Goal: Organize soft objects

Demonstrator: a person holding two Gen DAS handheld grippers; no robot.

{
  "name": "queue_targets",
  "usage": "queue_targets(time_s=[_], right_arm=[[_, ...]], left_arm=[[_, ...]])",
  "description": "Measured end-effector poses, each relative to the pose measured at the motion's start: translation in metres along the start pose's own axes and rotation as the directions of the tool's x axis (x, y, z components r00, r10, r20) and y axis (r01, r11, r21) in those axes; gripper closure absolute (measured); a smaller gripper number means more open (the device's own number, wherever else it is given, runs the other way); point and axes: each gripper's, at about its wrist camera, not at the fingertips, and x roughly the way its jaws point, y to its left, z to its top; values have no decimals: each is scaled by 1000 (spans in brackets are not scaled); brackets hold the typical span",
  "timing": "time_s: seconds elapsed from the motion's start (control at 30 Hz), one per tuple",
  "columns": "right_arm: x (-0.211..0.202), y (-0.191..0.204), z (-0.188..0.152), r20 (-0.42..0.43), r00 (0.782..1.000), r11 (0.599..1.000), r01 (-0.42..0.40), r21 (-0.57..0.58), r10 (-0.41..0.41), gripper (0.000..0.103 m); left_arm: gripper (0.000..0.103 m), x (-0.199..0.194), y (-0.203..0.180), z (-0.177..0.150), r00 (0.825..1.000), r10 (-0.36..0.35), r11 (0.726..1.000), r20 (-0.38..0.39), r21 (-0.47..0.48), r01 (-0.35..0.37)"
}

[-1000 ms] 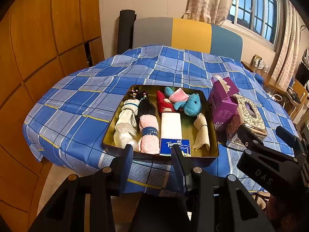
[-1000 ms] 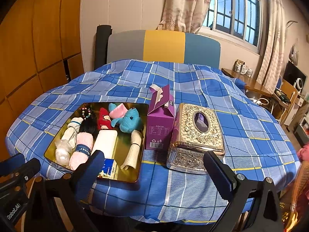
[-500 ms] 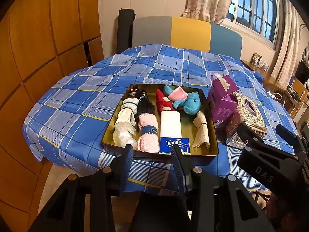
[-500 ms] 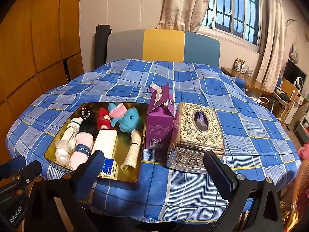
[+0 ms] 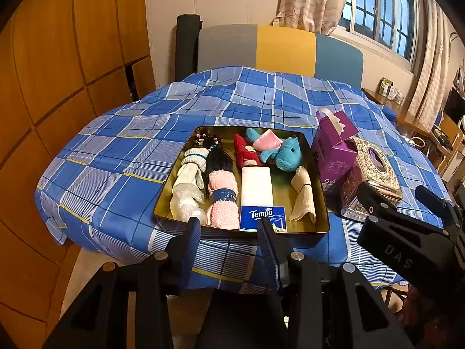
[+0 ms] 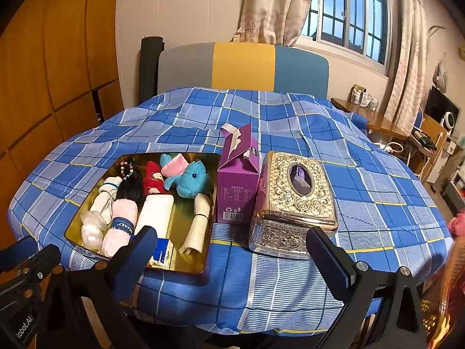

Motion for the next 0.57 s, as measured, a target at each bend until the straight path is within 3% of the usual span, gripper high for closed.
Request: queue_targets(time_s=[0.57], right_arm=[[2, 0, -1, -10, 1000, 1000, 3, 4, -3, 0]], left_arm=[[62, 5, -1, -2, 1000, 8, 1000, -6, 4, -8]])
